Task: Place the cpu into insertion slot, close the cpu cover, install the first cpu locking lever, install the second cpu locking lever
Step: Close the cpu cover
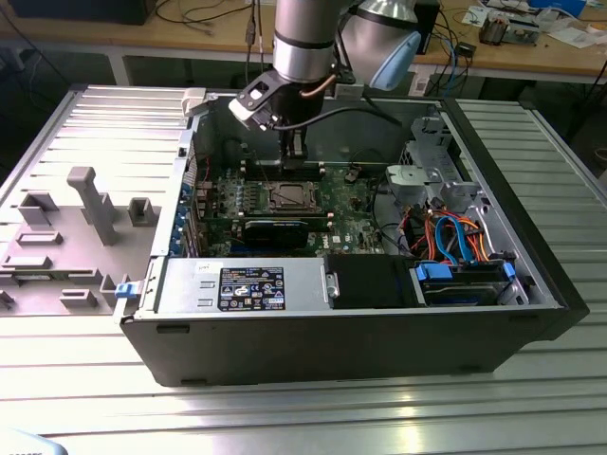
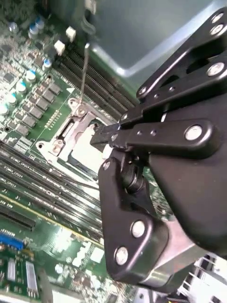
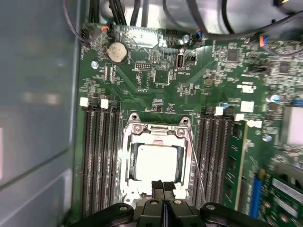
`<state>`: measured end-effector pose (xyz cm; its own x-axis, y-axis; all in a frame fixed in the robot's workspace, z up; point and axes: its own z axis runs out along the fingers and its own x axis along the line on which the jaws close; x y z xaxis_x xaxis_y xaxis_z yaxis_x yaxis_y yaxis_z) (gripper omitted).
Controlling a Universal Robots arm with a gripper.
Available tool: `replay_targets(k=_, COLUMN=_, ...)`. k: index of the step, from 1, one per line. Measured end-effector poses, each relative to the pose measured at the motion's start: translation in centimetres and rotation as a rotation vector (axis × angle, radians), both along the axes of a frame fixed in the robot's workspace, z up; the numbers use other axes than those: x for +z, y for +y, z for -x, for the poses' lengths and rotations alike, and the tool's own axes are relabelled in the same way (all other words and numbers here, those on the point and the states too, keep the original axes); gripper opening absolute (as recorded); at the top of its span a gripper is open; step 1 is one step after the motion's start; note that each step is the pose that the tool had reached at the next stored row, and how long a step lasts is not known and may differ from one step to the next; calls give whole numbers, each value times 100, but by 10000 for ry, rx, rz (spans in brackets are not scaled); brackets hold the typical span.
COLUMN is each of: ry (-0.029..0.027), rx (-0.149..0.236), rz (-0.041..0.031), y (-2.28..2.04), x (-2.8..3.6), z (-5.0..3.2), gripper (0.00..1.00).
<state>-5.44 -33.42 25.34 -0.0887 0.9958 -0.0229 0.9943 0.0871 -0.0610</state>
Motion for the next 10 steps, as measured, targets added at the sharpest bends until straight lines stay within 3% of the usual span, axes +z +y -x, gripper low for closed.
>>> replay_targets(k=10, ry=-1, rx=0, rz=-1, y=0, x=25, z=0, gripper=11)
